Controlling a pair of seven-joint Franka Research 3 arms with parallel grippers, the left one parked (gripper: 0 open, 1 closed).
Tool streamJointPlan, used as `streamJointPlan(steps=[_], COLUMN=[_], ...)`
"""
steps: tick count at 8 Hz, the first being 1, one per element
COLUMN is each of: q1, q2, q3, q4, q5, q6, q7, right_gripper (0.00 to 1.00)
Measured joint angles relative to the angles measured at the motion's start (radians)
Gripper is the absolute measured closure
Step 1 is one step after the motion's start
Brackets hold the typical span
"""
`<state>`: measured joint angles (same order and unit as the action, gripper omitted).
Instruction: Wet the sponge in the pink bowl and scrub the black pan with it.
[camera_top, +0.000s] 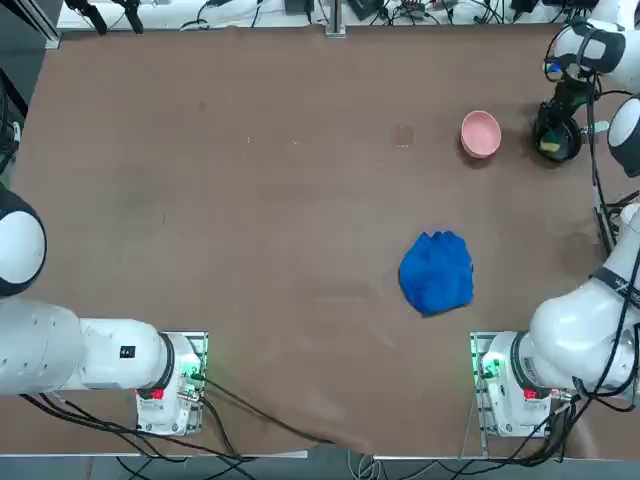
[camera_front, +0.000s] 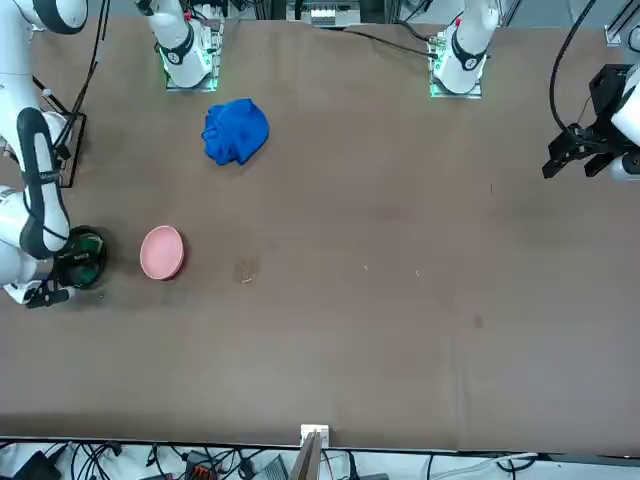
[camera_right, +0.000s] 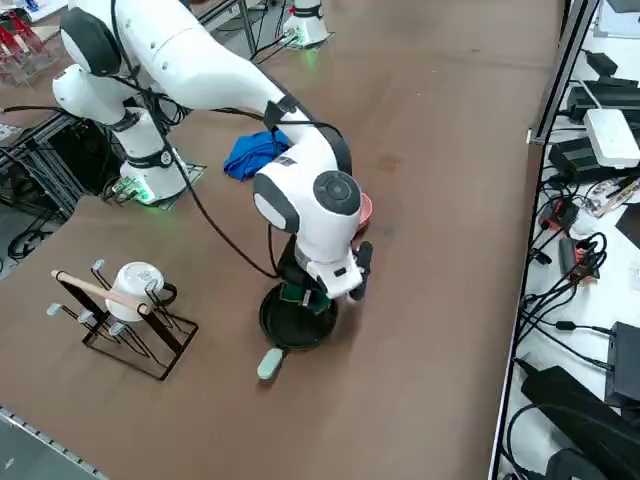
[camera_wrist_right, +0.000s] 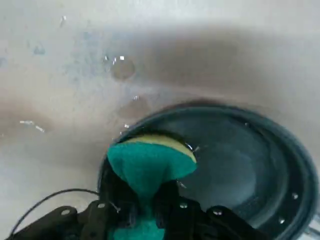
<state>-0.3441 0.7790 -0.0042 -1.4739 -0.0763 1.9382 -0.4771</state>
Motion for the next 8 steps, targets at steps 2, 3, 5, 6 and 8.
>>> streamJointPlan(steps=[2,3,5,6,8], q1=[-0.008,-0.011,-0.006,0.005,0.091], q2=[-0.003,-0.012,-0.058,-0.097,-0.192], q3=[-0.009,-0.011,-0.007,0.000,0.009], q4=[0.004,0.010,0.027,0.034,0.038], q5=[0.000,-0.001,0.000,0.001,0.008], q6=[-0.042,-0.046,-0.066,-0.098,-0.175], q7=[-0.027,-0.037,-0.039,-0.039,0.002], right_gripper=[0.80,0.80,0.80,0.80,0.81])
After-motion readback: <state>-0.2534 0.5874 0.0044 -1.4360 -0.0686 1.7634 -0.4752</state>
